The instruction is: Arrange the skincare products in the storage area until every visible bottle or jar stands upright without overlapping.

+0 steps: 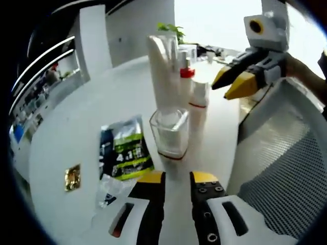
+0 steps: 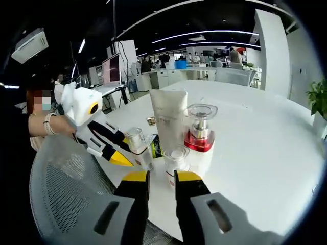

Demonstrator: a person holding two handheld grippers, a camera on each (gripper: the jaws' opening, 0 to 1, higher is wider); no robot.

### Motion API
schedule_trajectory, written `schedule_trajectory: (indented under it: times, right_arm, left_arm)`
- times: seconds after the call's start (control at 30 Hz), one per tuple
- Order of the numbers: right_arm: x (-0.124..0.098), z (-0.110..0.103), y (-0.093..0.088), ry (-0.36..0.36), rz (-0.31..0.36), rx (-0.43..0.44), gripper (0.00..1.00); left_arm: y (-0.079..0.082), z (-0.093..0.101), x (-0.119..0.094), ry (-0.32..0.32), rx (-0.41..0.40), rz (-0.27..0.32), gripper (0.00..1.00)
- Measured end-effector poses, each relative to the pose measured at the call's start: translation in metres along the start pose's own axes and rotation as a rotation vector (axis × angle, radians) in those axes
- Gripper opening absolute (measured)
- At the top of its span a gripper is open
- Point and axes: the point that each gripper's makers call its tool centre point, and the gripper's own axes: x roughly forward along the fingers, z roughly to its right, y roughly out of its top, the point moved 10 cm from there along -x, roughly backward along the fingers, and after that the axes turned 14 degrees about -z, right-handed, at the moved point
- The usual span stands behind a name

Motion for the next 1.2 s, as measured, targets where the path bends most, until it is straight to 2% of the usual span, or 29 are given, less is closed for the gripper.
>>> schedule_trajectory:
  times: [0.13,0.5,0.83,1.2]
  right_arm:
    - [0.007,0.009,-0.006,-0.002,-0.030,0.003,0.20]
    - [0.025,0.015,-0.006,0.020,-0.102,-0.065,0.19]
    - [0.029,0.019,-0.004,0.027,-0.112,-0.078,0.19]
    - [0.034,0.020,-0.006,0.039,-0.124,-0.079,0.18]
  left_arm:
    - [0.003,0.003,0.003,-0.022,0.002,-0.018,0.15]
    - [0.008,-0.001,0.012,-0.016,0.002,-0.035,0.13]
    - [0.016,0.000,0.017,-0.032,0.004,-0.035,0.12]
    - [0.027,0.005,0.025,-0.068,-0.021,-0.007,0.12]
